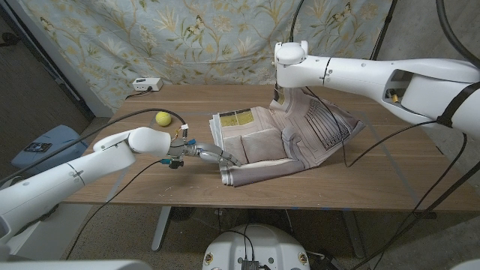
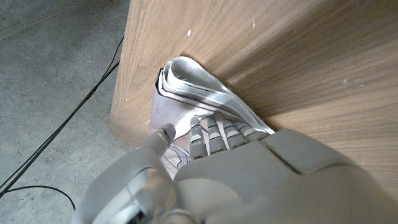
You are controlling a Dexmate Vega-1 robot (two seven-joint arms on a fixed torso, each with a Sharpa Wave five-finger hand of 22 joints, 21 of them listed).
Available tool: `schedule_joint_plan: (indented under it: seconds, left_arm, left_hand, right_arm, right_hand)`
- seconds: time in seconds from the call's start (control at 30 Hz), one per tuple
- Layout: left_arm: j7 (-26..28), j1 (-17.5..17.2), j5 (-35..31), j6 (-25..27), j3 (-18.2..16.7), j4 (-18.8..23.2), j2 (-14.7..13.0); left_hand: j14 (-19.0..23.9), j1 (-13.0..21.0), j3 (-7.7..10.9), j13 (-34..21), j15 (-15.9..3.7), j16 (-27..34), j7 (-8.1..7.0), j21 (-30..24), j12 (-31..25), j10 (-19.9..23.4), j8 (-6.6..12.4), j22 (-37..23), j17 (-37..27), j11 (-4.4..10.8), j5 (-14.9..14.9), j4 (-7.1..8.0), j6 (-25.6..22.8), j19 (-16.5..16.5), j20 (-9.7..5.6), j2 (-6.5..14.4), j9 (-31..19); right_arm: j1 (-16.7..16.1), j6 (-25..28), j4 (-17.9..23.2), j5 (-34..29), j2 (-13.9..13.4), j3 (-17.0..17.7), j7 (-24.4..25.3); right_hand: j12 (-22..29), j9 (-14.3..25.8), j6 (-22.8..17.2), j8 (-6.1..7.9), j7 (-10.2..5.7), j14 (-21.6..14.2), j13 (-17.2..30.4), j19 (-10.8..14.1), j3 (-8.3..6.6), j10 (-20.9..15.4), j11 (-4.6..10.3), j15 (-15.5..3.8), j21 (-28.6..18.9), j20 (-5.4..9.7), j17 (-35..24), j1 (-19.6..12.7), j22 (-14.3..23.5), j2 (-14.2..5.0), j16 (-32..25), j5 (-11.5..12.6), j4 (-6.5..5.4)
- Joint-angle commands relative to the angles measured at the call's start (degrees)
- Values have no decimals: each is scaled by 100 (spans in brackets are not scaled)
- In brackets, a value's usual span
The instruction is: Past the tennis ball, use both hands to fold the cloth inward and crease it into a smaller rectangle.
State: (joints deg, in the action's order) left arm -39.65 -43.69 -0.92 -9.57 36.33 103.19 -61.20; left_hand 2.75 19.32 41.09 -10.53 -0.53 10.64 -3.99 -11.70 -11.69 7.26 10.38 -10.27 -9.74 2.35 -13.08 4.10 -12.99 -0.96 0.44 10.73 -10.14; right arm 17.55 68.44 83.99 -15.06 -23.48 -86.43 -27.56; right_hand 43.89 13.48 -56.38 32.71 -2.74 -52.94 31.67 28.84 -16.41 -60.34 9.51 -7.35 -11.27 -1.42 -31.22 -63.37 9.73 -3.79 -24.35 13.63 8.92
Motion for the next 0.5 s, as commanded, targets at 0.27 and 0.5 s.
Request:
schedule_joint_plan:
  seconds: [0.27, 0.5]
  left_arm:
    - [-54, 202, -921, -643, 80, -98, -32]
    - [-59, 185, -997, -688, 49, -120, -25]
  left_hand:
    - [-29, 41, 22, -17, -57, -27, -52, -12, 11, 3, 8, -22, -17, 68, 1, -79, -20, -35, -2, 8, -18]
    - [-27, 60, 30, -16, -76, -28, -79, -12, 10, 8, 8, -21, -11, 85, -3, -114, -23, -35, -26, 2, -17]
  right_arm:
    - [107, 94, 5, 478, 67, 143, 223]
    - [217, 49, -254, 642, 293, 155, 256]
  right_hand:
    - [36, 25, -1, 13, 91, -54, 7, 107, 24, -36, -102, -550, -37, -57, -59, -88, 16, -24, 12, 22, -28]
    - [37, 62, 47, 4, 172, -112, 6, 230, 26, -29, -171, -509, -72, -116, -83, -150, 17, -49, -2, 7, -6]
